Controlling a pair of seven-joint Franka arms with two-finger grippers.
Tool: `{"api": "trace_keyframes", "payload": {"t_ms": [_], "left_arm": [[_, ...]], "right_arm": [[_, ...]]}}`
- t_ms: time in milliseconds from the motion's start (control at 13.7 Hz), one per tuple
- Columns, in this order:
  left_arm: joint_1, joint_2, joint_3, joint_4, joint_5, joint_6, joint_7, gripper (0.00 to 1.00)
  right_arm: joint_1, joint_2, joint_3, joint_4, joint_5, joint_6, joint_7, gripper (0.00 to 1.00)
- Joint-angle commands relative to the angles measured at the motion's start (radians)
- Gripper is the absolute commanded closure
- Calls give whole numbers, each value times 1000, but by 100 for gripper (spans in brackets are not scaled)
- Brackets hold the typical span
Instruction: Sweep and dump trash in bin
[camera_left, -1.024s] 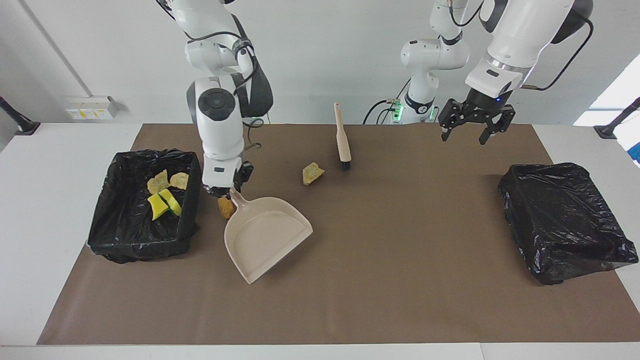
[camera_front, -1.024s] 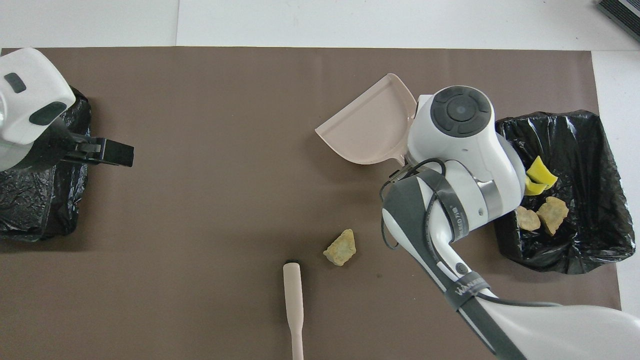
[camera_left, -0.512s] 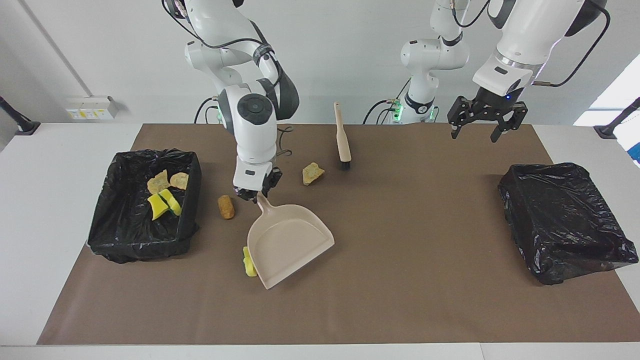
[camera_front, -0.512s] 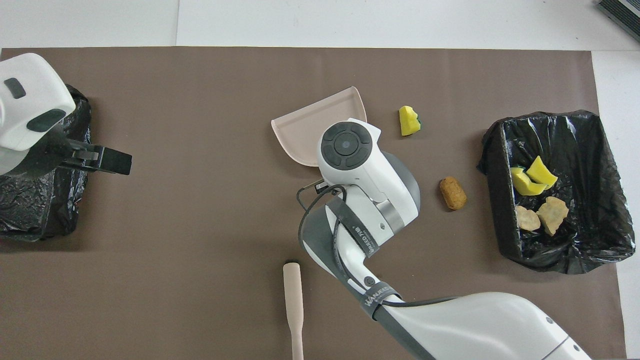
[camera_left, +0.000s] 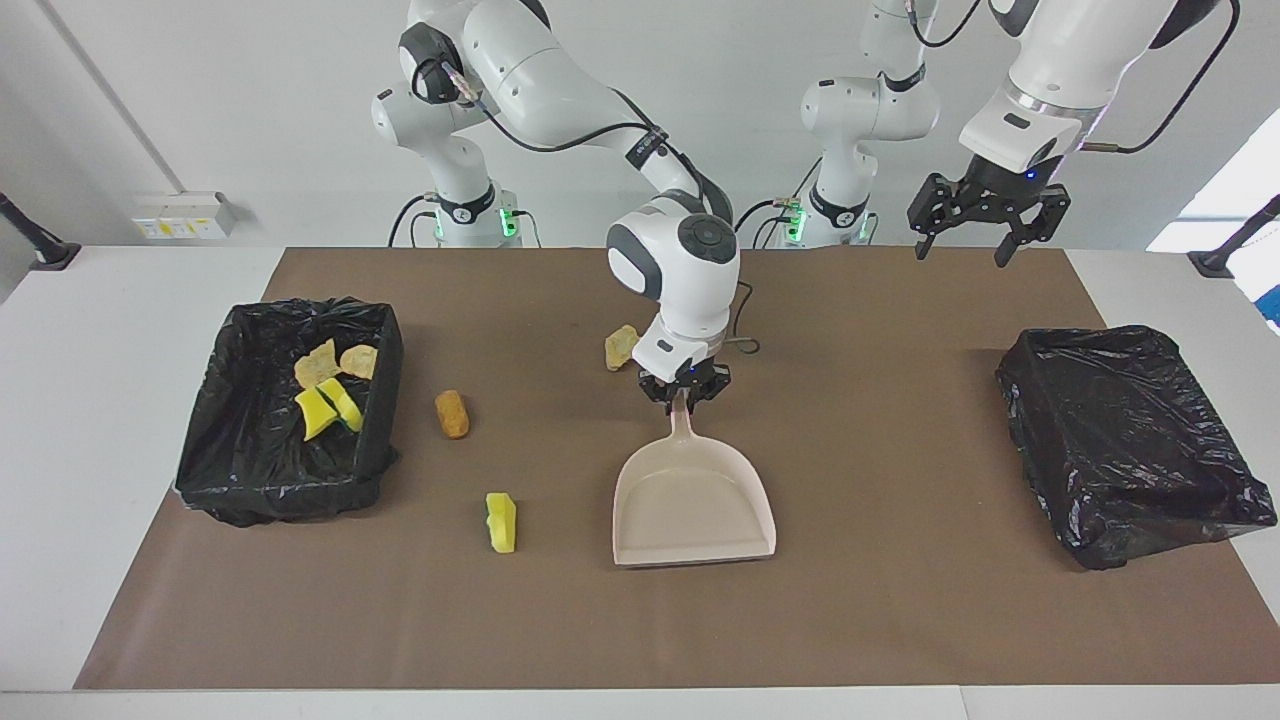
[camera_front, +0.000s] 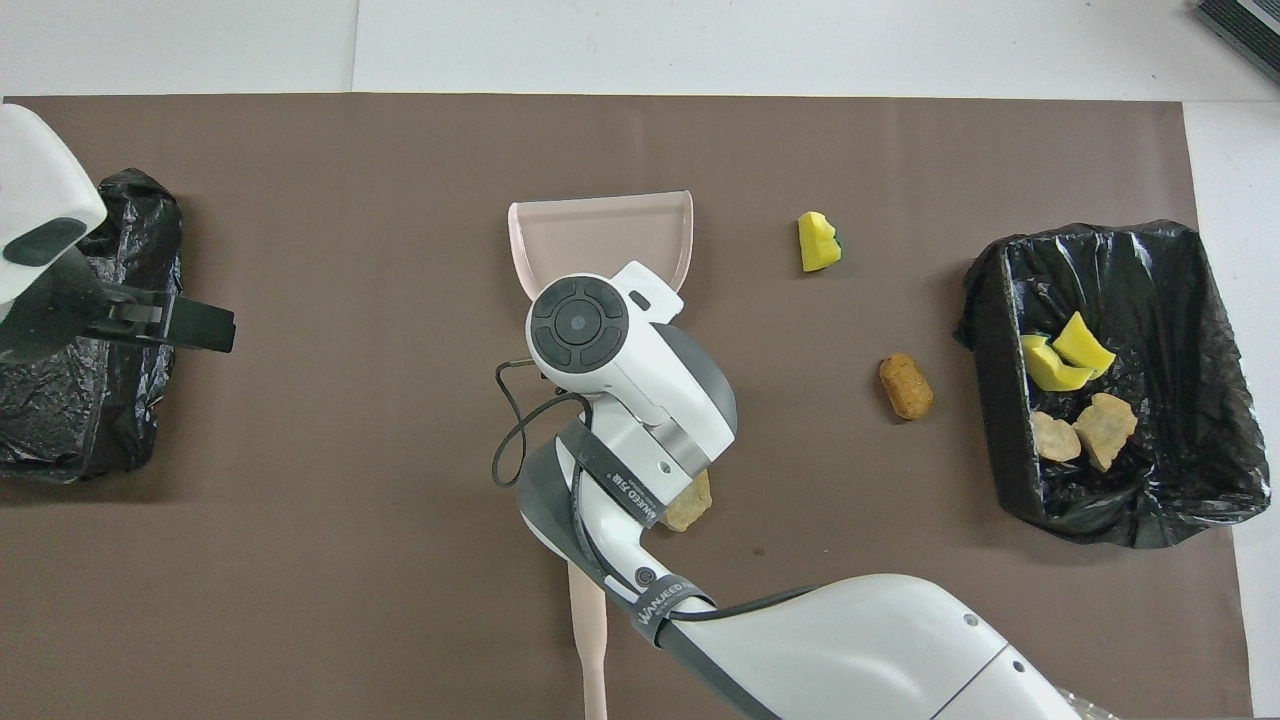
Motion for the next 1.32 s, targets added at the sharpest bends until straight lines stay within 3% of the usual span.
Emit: {"api": "trace_keyframes", "payload": {"t_ms": [0, 73, 146, 366, 659, 878, 1244], "left_arm": [[-19, -11, 30, -4, 12, -33, 18, 0], [-18, -17, 30, -7, 12, -33, 19, 0], [-7, -22, 30, -18, 11, -30, 19, 0], [-5, -26, 28, -24, 8, -27, 18, 0], [-8, -38, 27, -38, 6, -30, 4, 0], [-10, -46, 25, -58, 6, -12, 3, 0], [-19, 46, -51, -61, 6, 109, -66, 0]], "right_arm": [[-14, 19, 4, 26, 113, 33, -4, 100], [-17, 19, 4, 24, 117, 33, -4, 85], [-12, 16, 4, 24, 114, 32, -7, 1], [-20, -4, 6, 24, 123, 17, -10, 0], [-12, -111, 6, -35, 135, -54, -12, 0], [-7, -255, 32, -187, 141, -52, -1, 0], [37, -424, 66, -434, 195, -26, 10, 0]]}}
